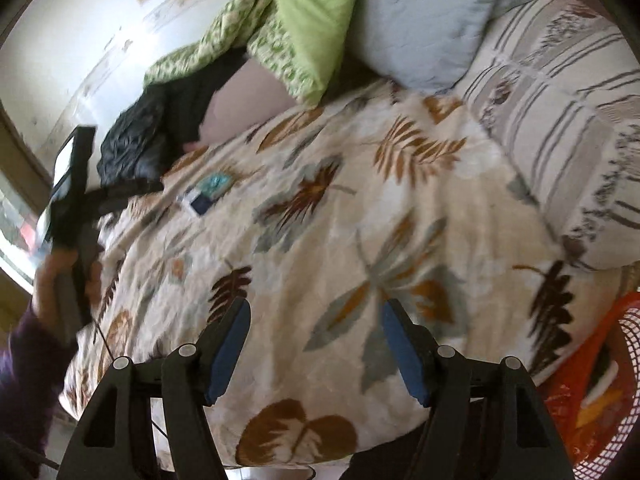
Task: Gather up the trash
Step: 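Move both tools back over the bed toward the small boxes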
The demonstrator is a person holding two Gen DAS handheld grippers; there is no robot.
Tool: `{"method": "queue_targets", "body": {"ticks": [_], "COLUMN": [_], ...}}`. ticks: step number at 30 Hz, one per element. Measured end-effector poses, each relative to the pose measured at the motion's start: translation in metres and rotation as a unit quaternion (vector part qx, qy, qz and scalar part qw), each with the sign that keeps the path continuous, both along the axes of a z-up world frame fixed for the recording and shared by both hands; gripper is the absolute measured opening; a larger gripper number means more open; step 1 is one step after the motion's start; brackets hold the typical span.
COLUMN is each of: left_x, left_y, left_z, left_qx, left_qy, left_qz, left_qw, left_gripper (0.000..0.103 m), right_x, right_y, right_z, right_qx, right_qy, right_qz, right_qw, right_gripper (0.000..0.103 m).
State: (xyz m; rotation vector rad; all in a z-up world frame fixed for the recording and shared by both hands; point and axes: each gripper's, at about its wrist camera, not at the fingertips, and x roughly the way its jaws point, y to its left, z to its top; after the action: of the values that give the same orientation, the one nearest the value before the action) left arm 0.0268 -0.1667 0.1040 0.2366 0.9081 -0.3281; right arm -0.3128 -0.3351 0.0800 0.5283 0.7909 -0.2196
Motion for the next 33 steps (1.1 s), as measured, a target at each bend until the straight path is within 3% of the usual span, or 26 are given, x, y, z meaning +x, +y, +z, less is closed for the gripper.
{"method": "queue_targets", "body": {"ticks": [7,11,16,17,18,22,25,26,33], "left_x": [0.077,0.094,0.099,0.099,0.096,0.078,0.062,0.057,0.027], "left_y": [0.003,-0.003,-0.015,-0.014,-0.011,-0.005,0.013,0.018,0.042], "left_z": [-0.039,-0.064,-0.084,-0.087,-0.086,-0.069,-0.054,-0.049,-0.043], "left_qx": [-0.038,-0.054,-0.066,-0.076,-0.095,-0.065,-0.065,-0.064,-0.042], "left_qy": [0.078,0.117,0.135,0.145,0.154,0.127,0.123,0.121,0.116], "left_qz": [0.053,0.058,0.046,0.045,0.040,0.021,0.010,0.005,-0.031], "left_qw": [0.9948,0.9900,0.9876,0.9856,0.9828,0.9896,0.9902,0.9906,0.9918], "left_gripper": [0.087,0.087,0.087,0.073,0.070,0.057,0.053,0.046,0.046], "right_x": [0.008,0.010,0.017,0.019,0.021,0.036,0.056,0.062,0.148], "right_y": [-0.003,-0.009,-0.012,-0.011,-0.010,-0.002,0.006,0.009,0.033], "right_z": [-0.022,-0.031,-0.038,-0.038,-0.038,-0.035,-0.031,-0.030,-0.022], "right_qx": [0.016,0.020,0.019,0.019,0.019,0.012,0.016,0.018,0.016], "right_qy": [0.030,0.045,0.055,0.056,0.056,0.052,0.045,0.042,0.016], "right_qz": [-0.004,-0.010,-0.010,-0.008,-0.004,0.017,0.041,0.049,0.121], "right_qw": [0.999,0.999,0.998,0.998,0.998,0.998,0.998,0.998,0.992], "right_gripper": [0.072,0.072,0.072,0.072,0.072,0.072,0.072,0.072,0.073]}}
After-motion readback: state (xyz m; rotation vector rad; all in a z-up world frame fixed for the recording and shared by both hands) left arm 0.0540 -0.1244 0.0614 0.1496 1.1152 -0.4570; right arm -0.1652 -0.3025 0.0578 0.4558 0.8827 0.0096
